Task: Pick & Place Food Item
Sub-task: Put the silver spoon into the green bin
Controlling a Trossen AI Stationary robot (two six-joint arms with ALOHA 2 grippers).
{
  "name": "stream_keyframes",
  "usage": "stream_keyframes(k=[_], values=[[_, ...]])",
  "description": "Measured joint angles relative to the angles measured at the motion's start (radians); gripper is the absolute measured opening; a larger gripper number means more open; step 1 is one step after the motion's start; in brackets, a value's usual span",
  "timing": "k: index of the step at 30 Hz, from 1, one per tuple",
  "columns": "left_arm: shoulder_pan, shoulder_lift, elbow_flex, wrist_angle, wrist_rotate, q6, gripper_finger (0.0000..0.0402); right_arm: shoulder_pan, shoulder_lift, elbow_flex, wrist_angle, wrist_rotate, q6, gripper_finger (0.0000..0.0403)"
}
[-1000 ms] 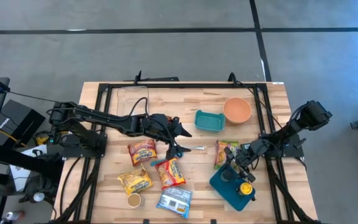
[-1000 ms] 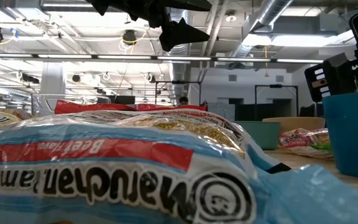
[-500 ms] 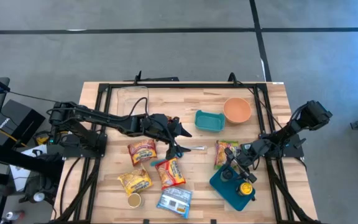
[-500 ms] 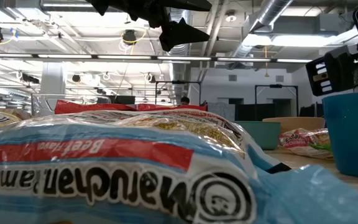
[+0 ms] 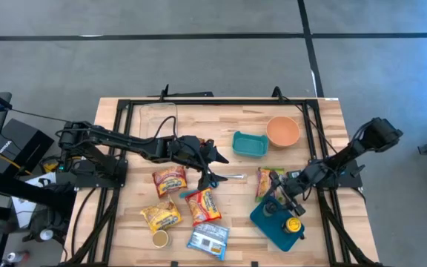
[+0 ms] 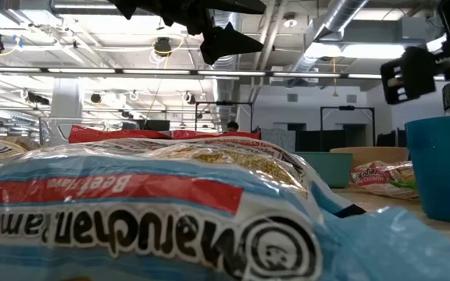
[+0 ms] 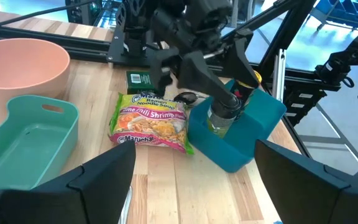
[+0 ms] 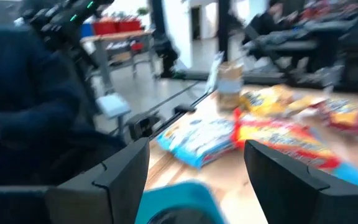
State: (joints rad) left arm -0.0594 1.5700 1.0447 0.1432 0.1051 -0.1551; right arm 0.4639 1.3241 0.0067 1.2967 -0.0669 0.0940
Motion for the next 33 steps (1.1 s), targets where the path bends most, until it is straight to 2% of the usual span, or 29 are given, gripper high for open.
stream_keyframes(k=[5, 13, 29, 33], values=[[0.0, 0.0, 0.0, 0.0, 0.0, 0.0, 0.0323, 0.0, -0.076, 0.0, -0.007, 0.118, 0.001, 0.0256], [0.0, 0.0, 0.0, 0.0, 0.0, 0.0, 0.0323, -0.006, -0.217, 0.001, -0.002, 0.368, 0.045, 0.0256], [0.0, 0.0, 0.0, 0.0, 0.0, 0.0, 0.0323, -0.028, -0.258, 0.054, -0.009, 0.385, 0.065, 0.0256], [0.0, 0.0, 0.0, 0.01, 0.0, 0.0, 0.0323, -0.028, -0.258, 0.092, -0.01, 0.435, 0.082, 0.0256]])
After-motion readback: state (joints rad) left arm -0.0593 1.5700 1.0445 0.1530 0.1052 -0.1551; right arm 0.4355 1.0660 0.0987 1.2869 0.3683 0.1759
